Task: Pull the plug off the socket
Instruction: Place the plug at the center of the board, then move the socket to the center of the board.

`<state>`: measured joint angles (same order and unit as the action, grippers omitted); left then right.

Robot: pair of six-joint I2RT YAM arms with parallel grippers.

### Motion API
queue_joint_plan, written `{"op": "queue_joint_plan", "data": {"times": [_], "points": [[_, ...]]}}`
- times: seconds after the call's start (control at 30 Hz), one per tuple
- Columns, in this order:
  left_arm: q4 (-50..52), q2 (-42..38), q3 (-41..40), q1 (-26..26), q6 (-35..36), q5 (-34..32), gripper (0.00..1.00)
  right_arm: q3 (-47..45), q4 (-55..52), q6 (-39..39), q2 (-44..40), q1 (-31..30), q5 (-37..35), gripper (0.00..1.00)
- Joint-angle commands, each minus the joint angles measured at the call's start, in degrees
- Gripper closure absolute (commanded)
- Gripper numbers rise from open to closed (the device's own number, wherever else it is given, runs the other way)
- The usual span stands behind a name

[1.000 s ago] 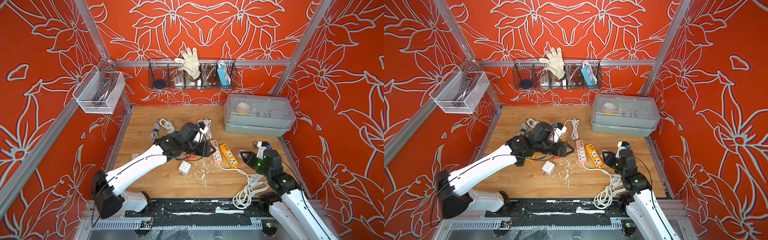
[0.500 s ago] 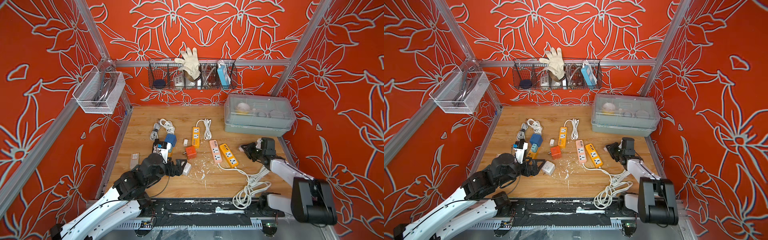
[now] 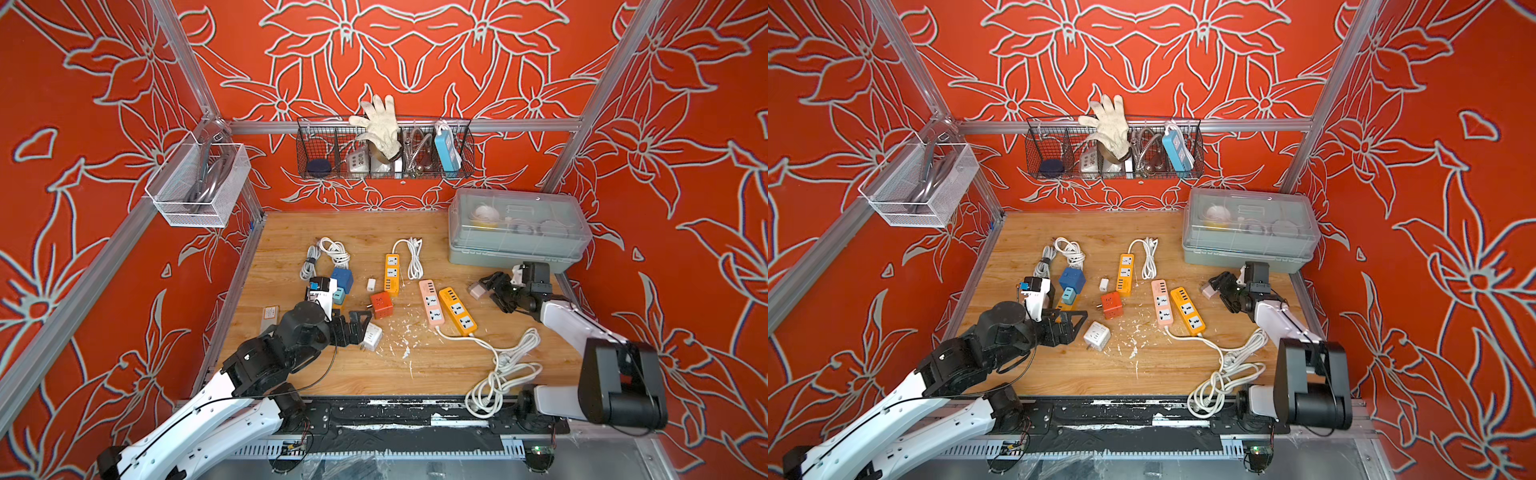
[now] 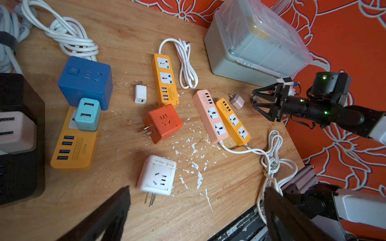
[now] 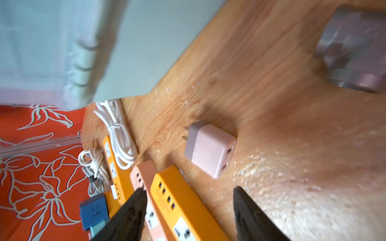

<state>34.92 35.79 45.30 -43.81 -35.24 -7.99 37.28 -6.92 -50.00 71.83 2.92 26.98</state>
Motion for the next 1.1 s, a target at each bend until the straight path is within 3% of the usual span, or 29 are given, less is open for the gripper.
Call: {"op": "queue_joint_plan", "data": {"times": [0.0, 0.2, 0.33, 0.47, 0.67, 0.83, 0.93, 1.07], "points": [[2.0, -0.1, 0.3, 0.3, 1.9, -1.4, 0.02, -1.5, -8.4, 7.3, -13.0, 0.2, -1.1, 0.31], [1.3, 0.4, -1.5, 0.5, 1.7, -0.7, 0.02, -10.5, -8.3, 1.8, -35.8, 0.3, 6.5, 0.28], [0.8, 2.9, -1.2, 0.4, 1.2, 0.3, 0.02, -15.0, -5.0, -7.2, -43.1, 0.0, 13.3, 0.29], [5.4, 7.7, 2.7, 0.5, 0.7, -1.1, 0.02, -15.7, -6.1, -9.3, -47.1, -1.4, 14.8, 0.29], [13.5, 15.0, 8.0, 0.6, 2.1, -1.8, 0.02, -16.6, -6.6, -8.4, -46.1, -7.0, 13.5, 0.3], [16.6, 20.4, 9.2, 1.7, 4.1, -2.1, 0.02, -15.1, -4.3, -6.5, -40.8, -18.2, 6.9, 0.3], [15.5, 25.1, 8.5, 4.9, 3.4, 3.1, 0.02, -12.0, -4.4, -3.6, -35.1, -25.6, 4.2, 0.3], [8.2, 25.4, 5.5, 12.4, 0.6, 15.2, 0.02, -8.3, -5.3, 0.4, -29.9, -33.5, -1.0, 0.3]]}}
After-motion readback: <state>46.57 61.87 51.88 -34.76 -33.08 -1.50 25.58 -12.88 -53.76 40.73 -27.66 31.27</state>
